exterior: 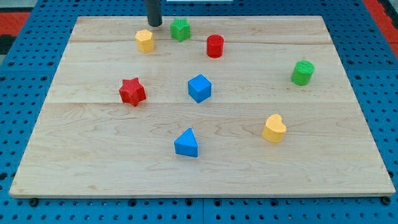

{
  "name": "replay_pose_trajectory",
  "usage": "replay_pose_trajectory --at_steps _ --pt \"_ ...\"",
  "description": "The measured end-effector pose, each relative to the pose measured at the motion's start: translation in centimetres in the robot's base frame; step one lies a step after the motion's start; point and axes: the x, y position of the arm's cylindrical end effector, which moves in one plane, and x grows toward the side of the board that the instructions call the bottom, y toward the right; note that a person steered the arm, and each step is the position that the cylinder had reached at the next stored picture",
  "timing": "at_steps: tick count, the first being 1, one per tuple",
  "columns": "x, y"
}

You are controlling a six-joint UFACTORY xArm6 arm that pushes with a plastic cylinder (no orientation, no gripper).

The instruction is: Push the green star into red circle

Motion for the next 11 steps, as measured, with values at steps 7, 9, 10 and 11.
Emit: replay_pose_trajectory --at_steps 7,9,10,11 --pt "10.5 12.8" --pt "11.8 16.1" --pt "11.1 13.1" --pt "12.2 11.5"
